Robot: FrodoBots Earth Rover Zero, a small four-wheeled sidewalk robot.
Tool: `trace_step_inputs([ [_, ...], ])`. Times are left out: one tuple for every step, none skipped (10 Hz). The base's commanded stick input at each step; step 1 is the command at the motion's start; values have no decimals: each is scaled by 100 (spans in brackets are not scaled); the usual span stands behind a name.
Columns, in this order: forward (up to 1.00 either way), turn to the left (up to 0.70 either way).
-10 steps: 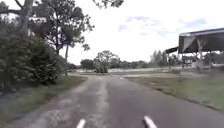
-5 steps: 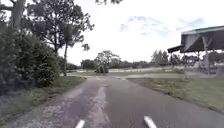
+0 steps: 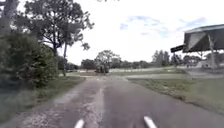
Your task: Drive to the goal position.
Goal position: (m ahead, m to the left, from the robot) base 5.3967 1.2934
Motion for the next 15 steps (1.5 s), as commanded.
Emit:
trace_step_inputs([
  [70, 0],
  [70, 0],
  [70, 0],
  [70, 0],
  [70, 0],
  [70, 0],
  [70, 0],
  [70, 0],
  [70, 0],
  [70, 0],
  [70, 0],
  [70, 0],
  [70, 5],
  [70, 16],
  [70, 27],
])
